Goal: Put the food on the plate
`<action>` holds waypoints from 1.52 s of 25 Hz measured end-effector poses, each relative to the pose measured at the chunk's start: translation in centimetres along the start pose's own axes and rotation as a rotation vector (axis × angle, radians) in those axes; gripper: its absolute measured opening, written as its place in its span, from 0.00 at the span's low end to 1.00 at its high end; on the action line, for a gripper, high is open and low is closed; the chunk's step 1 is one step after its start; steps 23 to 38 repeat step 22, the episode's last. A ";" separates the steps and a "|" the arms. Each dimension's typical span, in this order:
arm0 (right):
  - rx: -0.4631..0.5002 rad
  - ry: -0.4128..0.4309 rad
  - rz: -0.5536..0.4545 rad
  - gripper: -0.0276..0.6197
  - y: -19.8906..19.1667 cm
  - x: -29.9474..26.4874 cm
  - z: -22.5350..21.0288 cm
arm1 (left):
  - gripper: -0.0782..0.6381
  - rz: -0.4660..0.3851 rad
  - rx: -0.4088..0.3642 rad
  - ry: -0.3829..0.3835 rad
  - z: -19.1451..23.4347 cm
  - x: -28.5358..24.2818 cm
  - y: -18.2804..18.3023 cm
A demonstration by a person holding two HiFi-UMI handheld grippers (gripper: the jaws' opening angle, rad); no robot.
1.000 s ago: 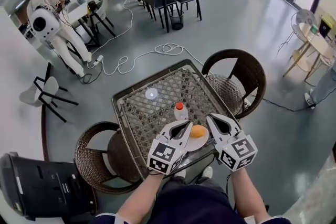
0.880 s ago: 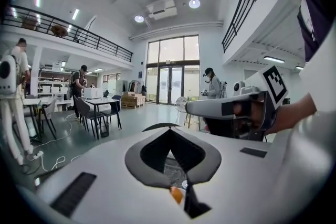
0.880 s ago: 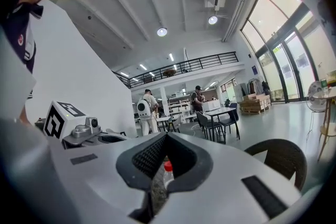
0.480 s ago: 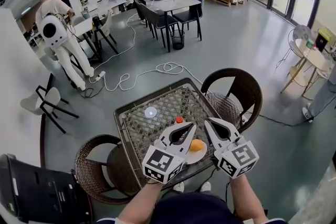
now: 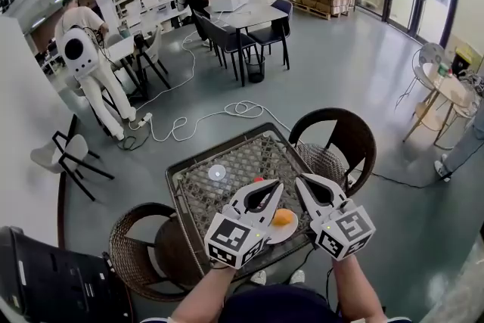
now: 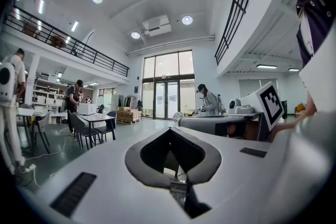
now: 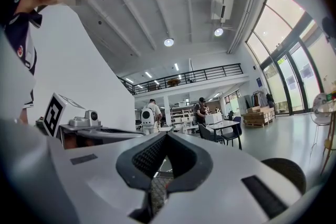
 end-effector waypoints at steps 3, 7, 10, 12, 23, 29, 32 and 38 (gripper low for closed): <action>0.008 -0.003 0.000 0.05 0.3 -0.1 0.0 | 0.12 -0.001 -0.006 0.001 0.2 0.0 0.3; 0.011 0.002 -0.001 0.05 0.5 0.0 0.2 | 0.12 0.000 -0.011 0.000 0.1 0.2 0.5; 0.015 0.003 -0.001 0.05 0.6 -0.1 0.4 | 0.12 0.003 -0.015 -0.002 0.1 0.5 0.6; 0.017 0.006 -0.003 0.05 0.6 -0.3 0.7 | 0.12 0.005 -0.016 -0.001 0.3 0.7 0.6; 0.018 0.020 -0.007 0.05 0.4 -0.8 1.0 | 0.12 0.006 -0.013 0.002 0.7 0.8 0.1; 0.018 0.020 -0.007 0.05 0.4 -0.8 1.0 | 0.12 0.006 -0.013 0.002 0.7 0.8 0.1; 0.018 0.020 -0.007 0.05 0.4 -0.8 1.0 | 0.12 0.006 -0.013 0.002 0.7 0.8 0.1; 0.018 0.020 -0.007 0.05 0.4 -0.8 1.0 | 0.12 0.006 -0.013 0.002 0.7 0.8 0.1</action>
Point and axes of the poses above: the fingertips, and each gripper's own axes: x backward along the fingers, z to its left, y out of its top, the point moved 1 cm from there along x, backward along the fingers, and after that the axes turned 14 degrees about -x, right-handed, at the moved point
